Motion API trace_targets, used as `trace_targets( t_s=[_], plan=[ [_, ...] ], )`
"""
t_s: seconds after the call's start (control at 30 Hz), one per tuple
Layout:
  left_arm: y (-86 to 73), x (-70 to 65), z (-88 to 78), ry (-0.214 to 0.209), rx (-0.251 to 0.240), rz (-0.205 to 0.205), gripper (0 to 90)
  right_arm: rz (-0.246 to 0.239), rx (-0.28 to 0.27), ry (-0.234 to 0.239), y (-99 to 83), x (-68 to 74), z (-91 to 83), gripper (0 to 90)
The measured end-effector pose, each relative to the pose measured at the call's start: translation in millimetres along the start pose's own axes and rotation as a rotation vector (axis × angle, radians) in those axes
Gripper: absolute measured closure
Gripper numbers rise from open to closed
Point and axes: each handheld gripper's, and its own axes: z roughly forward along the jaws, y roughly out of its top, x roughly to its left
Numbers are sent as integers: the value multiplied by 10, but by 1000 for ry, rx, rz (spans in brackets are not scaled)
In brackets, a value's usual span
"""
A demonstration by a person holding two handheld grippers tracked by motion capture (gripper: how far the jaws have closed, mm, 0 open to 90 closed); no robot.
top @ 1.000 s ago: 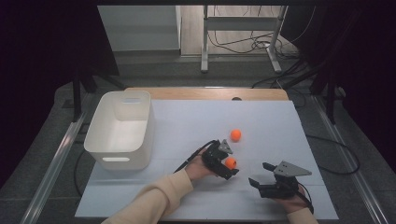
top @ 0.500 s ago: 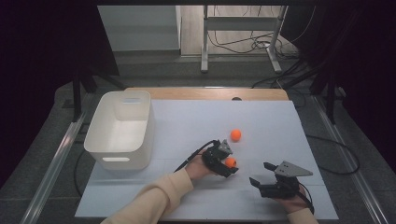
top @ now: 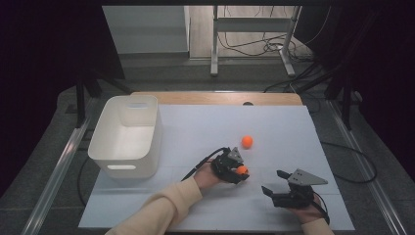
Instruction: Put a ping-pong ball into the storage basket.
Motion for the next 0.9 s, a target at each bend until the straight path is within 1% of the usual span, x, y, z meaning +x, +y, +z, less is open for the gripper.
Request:
trace_targets(
  t_s=[0.17,0.23,0.43,0.63,0.7,0.73,0.77,0.8,0.83,0.87,0.9],
  plan=[
    [0,-1,-35,11,-10,1,503,-5,3,0,1,6,0,171],
    [3,0,-54,4,-17,0,503,-6,-1,3,1,9,3,171],
    [14,5,-109,1,-38,-14,503,-12,0,3,3,12,3,172],
    [25,12,-177,10,-62,-20,502,-16,0,3,6,12,-3,172],
    [25,29,-203,11,-62,-19,502,-18,1,4,6,13,-2,172],
    [25,26,-209,11,-70,-29,502,-18,1,4,6,13,-2,172],
    [25,35,-225,14,-64,-20,502,-18,1,5,6,13,-2,172],
    [26,30,-229,16,-76,-31,502,-19,0,4,6,12,-1,172],
    [28,38,-246,17,-72,-24,502,-17,0,4,6,13,-1,172],
    [31,30,-257,20,-89,-36,502,-18,0,4,6,12,-1,172],
    [34,30,-274,19,-90,-36,502,-19,1,4,6,13,0,173]
  ],
)
